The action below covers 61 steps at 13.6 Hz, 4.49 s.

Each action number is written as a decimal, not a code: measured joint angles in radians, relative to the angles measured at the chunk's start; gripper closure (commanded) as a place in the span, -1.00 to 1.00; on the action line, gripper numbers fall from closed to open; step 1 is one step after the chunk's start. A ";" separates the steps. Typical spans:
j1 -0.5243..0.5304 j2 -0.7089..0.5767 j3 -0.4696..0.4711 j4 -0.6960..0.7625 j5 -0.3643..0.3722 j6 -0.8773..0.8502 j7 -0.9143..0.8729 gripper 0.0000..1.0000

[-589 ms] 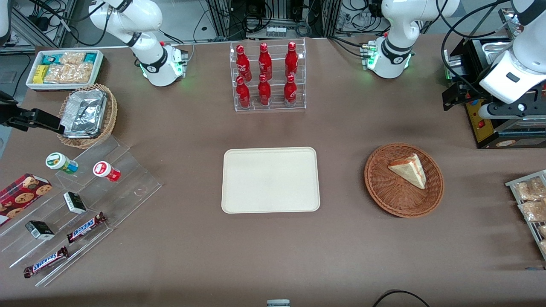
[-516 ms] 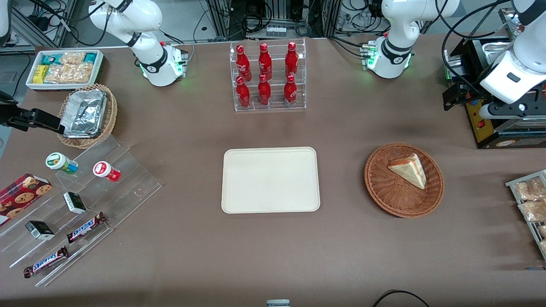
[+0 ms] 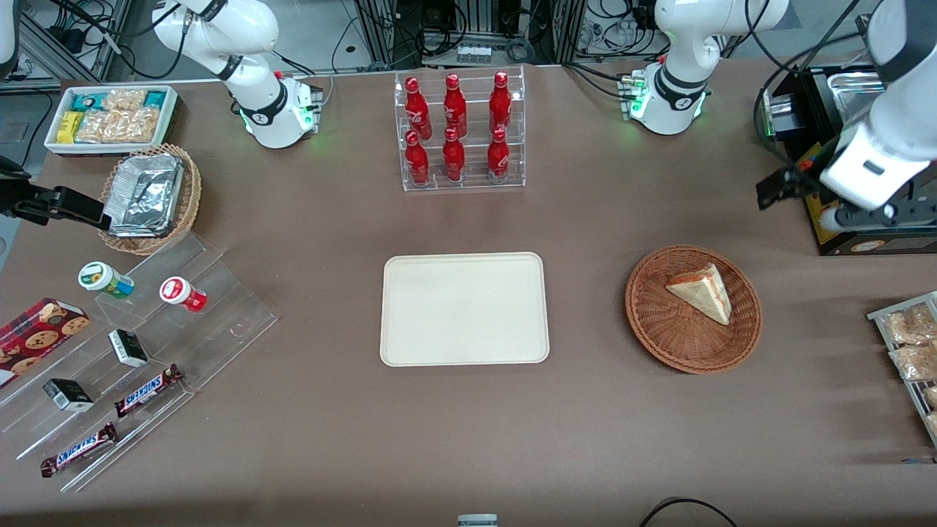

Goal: Place sandwich from basket to tray
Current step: 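Move the left gripper down over the sandwich in the wicker basket, then close the left gripper on the wrapped sandwich's crust edge, then lift the sandwich out of the basket with the left gripper, then carry the sandwich over the cream tray and lower it upright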

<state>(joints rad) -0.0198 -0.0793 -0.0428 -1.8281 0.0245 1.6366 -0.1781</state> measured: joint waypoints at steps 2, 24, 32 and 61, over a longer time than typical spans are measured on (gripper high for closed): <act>0.000 0.010 0.000 -0.094 0.000 0.117 -0.096 -1.00; 0.005 0.197 0.017 -0.604 -0.006 0.989 -0.720 -1.00; 0.005 0.240 0.016 -0.604 -0.006 1.018 -0.767 1.00; -0.584 0.429 -0.018 0.100 -0.007 0.423 -0.666 1.00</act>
<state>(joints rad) -0.6035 0.3501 -0.0609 -1.7282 0.0178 2.0593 -0.8442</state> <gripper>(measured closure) 0.819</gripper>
